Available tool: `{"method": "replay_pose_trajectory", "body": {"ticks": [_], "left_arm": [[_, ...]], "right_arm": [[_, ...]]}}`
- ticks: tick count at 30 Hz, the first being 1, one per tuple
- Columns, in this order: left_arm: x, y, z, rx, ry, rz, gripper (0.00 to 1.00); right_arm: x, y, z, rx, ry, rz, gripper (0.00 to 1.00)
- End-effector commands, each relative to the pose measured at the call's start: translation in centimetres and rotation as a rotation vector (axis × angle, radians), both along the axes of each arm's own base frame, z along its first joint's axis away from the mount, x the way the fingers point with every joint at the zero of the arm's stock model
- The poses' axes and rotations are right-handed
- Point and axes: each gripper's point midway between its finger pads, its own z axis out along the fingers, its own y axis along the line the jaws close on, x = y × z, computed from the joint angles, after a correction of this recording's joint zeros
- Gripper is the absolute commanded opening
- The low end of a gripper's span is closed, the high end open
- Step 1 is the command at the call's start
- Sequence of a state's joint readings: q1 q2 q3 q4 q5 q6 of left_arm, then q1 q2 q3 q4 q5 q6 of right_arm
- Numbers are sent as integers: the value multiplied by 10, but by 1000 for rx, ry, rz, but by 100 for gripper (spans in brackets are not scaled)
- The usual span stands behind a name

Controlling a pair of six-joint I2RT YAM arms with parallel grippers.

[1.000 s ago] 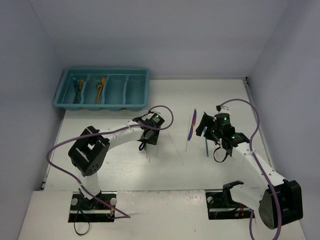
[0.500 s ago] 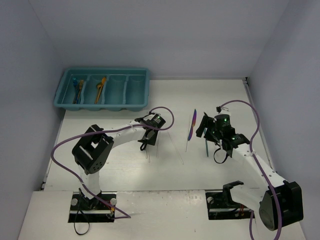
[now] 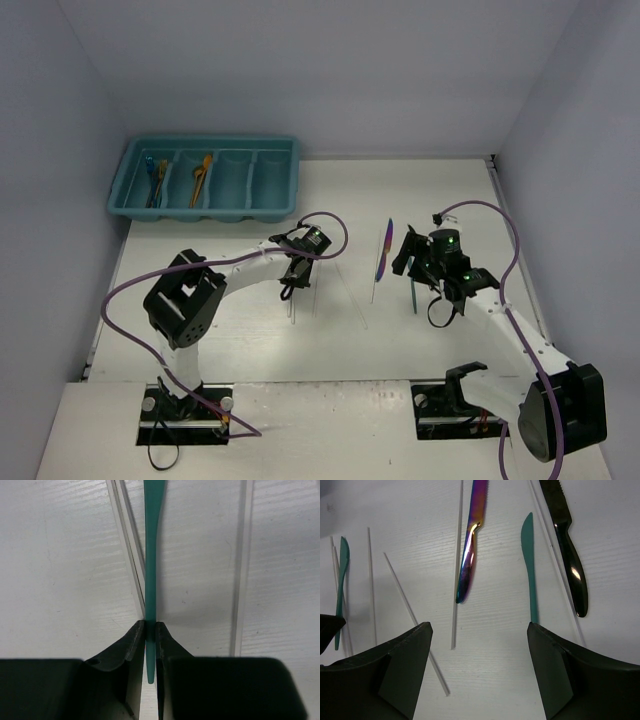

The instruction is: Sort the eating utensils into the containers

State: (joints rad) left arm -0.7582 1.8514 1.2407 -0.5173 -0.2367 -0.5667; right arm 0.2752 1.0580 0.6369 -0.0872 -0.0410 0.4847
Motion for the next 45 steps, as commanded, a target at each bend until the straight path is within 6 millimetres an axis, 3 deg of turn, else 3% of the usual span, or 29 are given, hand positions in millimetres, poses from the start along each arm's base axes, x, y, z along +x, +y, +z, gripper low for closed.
{"method": "replay_pose_trajectory", "body": {"ticks": [1, 5, 9, 12, 16, 18, 22, 25, 27, 32, 37, 42, 45], "left_arm": [[15, -8, 49, -82, -104, 21, 0], [16, -14, 73, -141, -140, 13, 0], [28, -7, 110, -176, -229, 30, 0], [56, 23, 142, -185, -305, 86, 0], [92, 61, 170, -171, -377, 139, 0], [121, 87, 182, -161, -414, 180, 0], [175, 126, 182, -148, -430, 225, 0], [211, 147, 163, -123, -407, 240, 0], [235, 165, 165, -134, -420, 266, 0], [278, 184, 146, -135, -416, 258, 0], [292, 186, 140, -116, -413, 225, 19], [278, 178, 167, -166, -442, 214, 45], [259, 169, 195, -209, -469, 205, 51]], "right_arm": [[6, -4, 12, -3, -52, -19, 74], [7, -4, 13, -1, -55, -20, 74], [7, -4, 14, -2, -58, -19, 74], [7, -4, 15, -5, -60, -20, 74], [7, -5, 15, -6, -59, -22, 74], [7, -5, 15, -9, -60, -22, 74], [9, -7, 14, -24, -55, -22, 74], [10, -8, 15, -33, -56, -23, 74], [11, -12, 15, -53, -59, -37, 74], [13, -14, 15, -70, -51, -44, 74], [18, -18, 14, -95, -44, -55, 74], [23, -22, 7, -123, -15, -74, 70], [23, -22, -7, -138, 32, -72, 64]]}}
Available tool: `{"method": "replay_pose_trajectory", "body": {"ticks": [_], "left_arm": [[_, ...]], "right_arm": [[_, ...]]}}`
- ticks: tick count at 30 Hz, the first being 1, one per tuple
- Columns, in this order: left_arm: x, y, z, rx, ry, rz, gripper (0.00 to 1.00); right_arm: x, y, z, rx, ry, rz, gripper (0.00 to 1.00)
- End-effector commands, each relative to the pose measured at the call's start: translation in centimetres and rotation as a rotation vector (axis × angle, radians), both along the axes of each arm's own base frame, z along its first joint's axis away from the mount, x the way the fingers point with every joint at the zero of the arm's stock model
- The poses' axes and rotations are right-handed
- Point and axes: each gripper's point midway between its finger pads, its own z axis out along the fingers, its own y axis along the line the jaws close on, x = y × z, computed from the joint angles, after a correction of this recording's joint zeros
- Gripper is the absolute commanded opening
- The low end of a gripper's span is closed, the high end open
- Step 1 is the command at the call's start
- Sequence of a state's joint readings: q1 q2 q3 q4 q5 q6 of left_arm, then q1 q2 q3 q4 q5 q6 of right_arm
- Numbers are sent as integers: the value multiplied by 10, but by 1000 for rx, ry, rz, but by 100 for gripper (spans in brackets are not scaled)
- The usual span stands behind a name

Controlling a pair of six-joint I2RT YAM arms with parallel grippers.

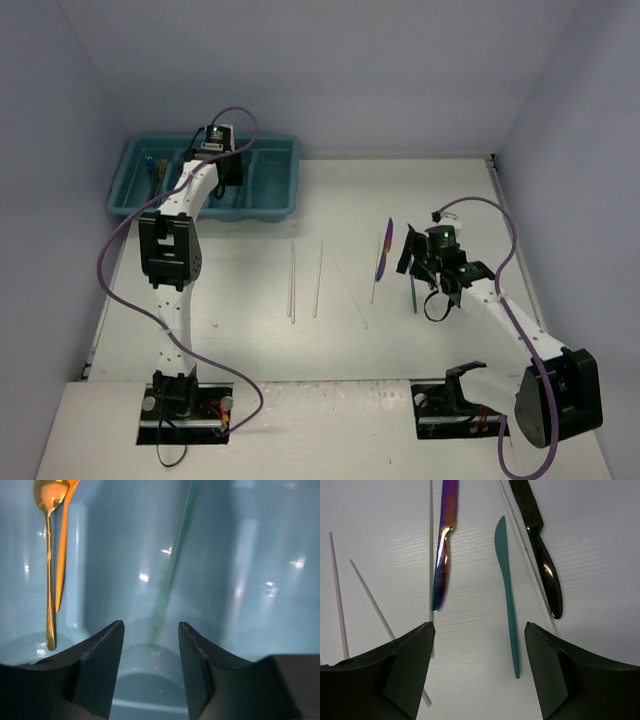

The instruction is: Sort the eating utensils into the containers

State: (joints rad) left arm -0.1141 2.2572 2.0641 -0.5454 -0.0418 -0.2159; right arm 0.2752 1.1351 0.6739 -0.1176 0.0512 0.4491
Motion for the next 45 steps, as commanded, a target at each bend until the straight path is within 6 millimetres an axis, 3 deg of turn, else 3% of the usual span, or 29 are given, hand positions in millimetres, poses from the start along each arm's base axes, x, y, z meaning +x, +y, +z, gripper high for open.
{"method": "replay_pose_trajectory", "body": {"ticks": [1, 4, 6, 8, 9, 11, 16, 21, 26, 33, 36, 41, 45], "left_arm": [[-25, -19, 118, -83, -208, -45, 52], [-55, -37, 154, -159, -260, -88, 52], [-78, -53, 152, -187, -249, -127, 52], [-102, -65, 174, -211, -312, -155, 53], [-118, -76, 160, -218, -292, -178, 53], [-138, -85, 173, -237, -341, -205, 53], [-203, -121, 146, -265, -282, -309, 53], [-246, -132, 116, -289, -221, -324, 53], [-276, -139, 96, -318, -180, -327, 53], [-292, -162, 83, -353, -134, -352, 53], [-294, -179, 87, -358, -144, -377, 53], [-298, -215, 106, -409, -178, -449, 53], [-302, -249, 123, -438, -212, -504, 53]], "right_arm": [[16, -5, -2, -38, 5, -31, 61], [12, -7, -21, -52, 63, -42, 54], [11, -8, -29, -62, 90, -49, 51], [9, -9, -40, -71, 124, -52, 48], [8, -9, -44, -75, 136, -53, 46], [7, -12, -51, -87, 155, -63, 44], [5, -14, -66, -101, 195, -73, 41], [1, -16, -82, -115, 237, -87, 39], [-2, -18, -92, -124, 262, -99, 31], [-3, -18, -96, -124, 266, -101, 0], [3, -10, -83, -80, 230, -79, 0], [21, 15, -18, 68, 46, -29, 0], [28, 39, 50, 217, -117, 36, 0]]}}
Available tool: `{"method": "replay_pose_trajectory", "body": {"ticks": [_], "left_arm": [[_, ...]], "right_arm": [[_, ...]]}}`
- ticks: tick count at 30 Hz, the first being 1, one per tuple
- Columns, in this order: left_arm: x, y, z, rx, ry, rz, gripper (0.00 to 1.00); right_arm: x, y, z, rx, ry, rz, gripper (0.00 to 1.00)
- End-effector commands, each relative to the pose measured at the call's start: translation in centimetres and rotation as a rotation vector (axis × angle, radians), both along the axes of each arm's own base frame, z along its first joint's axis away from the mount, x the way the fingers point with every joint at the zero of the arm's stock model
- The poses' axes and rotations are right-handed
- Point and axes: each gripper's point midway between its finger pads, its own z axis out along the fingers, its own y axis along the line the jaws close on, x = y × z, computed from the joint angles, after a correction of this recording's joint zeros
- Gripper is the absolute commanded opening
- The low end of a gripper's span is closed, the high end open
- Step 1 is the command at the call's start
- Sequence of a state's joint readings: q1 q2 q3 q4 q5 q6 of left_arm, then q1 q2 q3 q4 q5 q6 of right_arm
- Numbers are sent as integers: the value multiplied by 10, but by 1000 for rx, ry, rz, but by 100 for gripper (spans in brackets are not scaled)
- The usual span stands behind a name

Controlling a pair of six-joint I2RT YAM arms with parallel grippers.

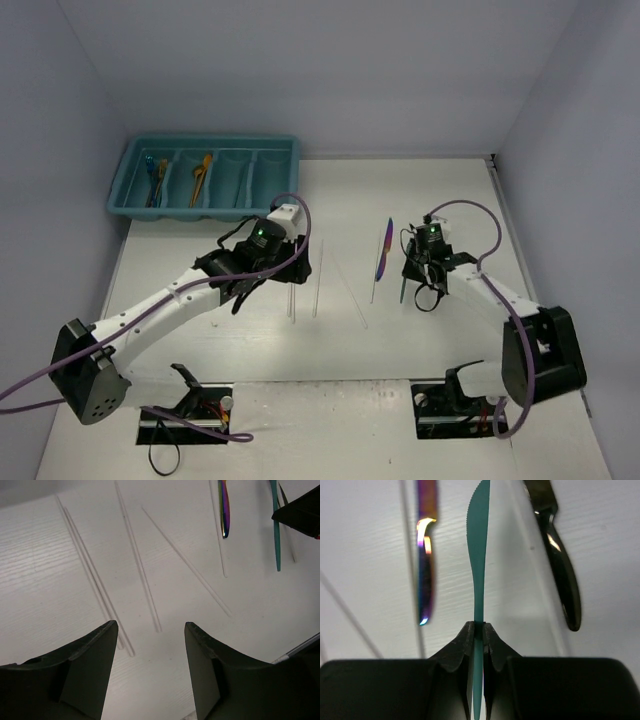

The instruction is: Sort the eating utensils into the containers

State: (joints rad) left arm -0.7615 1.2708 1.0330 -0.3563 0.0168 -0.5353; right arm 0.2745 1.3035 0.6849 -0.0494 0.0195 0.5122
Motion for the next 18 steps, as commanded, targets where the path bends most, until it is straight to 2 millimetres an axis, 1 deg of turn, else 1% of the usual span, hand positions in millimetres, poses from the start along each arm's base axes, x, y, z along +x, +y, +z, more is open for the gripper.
{"method": "replay_pose_trajectory", "body": {"ticks": [1, 3, 4, 6, 8, 11, 14, 18], "left_arm": [[12, -52, 67, -160, -150, -36, 53], [8, -68, 73, -177, -168, -65, 53], [7, -75, 73, -183, -168, -75, 53], [5, -96, 84, -241, -186, -105, 53], [-1, -114, 96, -286, -198, -135, 53], [-3, -134, 98, -297, -198, -171, 53], [-6, -150, 102, -309, -202, -196, 53], [-9, -169, 108, -345, -200, -233, 53]], "right_arm": [[18, 33, 97, 204, -244, 62, 0], [18, 41, 123, 254, -298, 88, 0], [17, 45, 131, 275, -310, 99, 0], [13, 53, 149, 325, -341, 126, 0], [10, 59, 158, 352, -356, 143, 0], [5, 64, 174, 381, -387, 162, 0], [1, 67, 187, 399, -417, 177, 0], [-3, 70, 196, 418, -439, 183, 0]]}}
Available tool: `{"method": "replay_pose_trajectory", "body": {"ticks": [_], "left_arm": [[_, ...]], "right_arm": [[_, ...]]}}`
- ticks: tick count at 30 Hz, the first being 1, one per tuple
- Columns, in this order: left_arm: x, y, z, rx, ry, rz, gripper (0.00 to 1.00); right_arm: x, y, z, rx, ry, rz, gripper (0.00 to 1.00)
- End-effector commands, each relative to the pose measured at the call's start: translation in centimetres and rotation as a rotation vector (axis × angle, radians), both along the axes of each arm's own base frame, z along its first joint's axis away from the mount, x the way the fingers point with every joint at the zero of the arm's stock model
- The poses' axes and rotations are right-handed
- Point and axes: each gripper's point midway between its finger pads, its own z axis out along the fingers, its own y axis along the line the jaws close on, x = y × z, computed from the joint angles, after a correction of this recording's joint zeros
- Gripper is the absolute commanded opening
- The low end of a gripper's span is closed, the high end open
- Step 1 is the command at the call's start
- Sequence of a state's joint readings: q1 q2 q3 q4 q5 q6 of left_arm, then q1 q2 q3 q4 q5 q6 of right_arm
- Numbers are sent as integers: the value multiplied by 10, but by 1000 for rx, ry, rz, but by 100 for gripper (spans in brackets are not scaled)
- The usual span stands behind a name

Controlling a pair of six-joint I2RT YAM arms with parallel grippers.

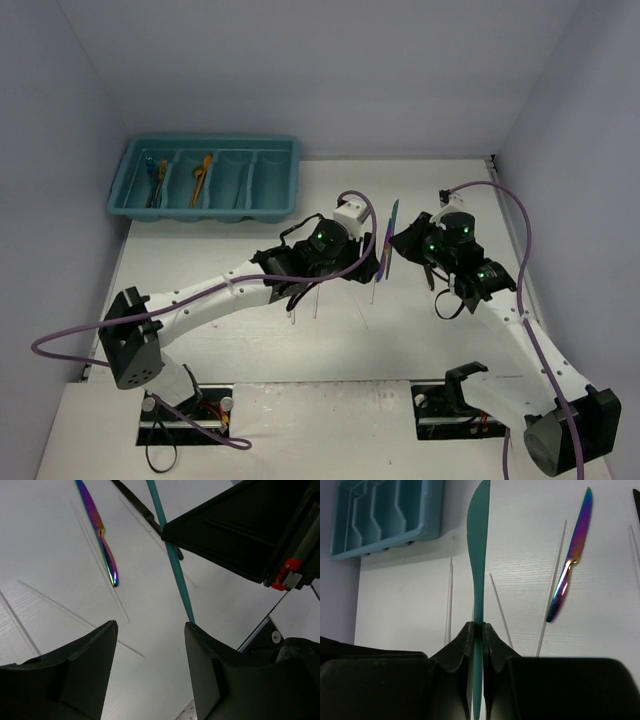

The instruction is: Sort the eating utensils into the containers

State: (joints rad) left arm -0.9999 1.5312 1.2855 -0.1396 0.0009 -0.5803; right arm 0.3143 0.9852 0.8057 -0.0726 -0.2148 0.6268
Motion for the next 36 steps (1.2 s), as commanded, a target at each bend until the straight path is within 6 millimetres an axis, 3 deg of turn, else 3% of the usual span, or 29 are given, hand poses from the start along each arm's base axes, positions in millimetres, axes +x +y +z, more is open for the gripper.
{"method": "replay_pose_trajectory", "body": {"ticks": [1, 12, 16, 20, 24, 27, 29, 33, 36], "left_arm": [[2, -31, 58, -167, -71, -39, 53], [2, -57, 38, -153, -34, -74, 49], [5, -58, 32, -140, -35, -64, 32], [8, -53, 31, -129, -48, -44, 4], [9, -47, 26, -113, -51, -28, 0], [15, -37, 19, -95, -51, 10, 0], [24, -26, 12, -81, -33, 45, 0], [50, 15, -10, -16, 11, 128, 0], [84, 68, -22, 45, 17, 232, 0]], "right_arm": [[0, 11, 48, 76, -116, 28, 0], [-1, 16, 44, 86, -103, 41, 0], [-1, 17, 43, 88, -102, 42, 0], [0, 17, 36, 79, -91, 40, 0], [3, 15, 28, 63, -74, 27, 6], [7, 11, 22, 35, -69, 6, 34], [10, 6, 18, 12, -70, -13, 46], [15, -7, 8, -26, -58, -53, 53], [18, -21, -3, -67, -43, -88, 53]]}}
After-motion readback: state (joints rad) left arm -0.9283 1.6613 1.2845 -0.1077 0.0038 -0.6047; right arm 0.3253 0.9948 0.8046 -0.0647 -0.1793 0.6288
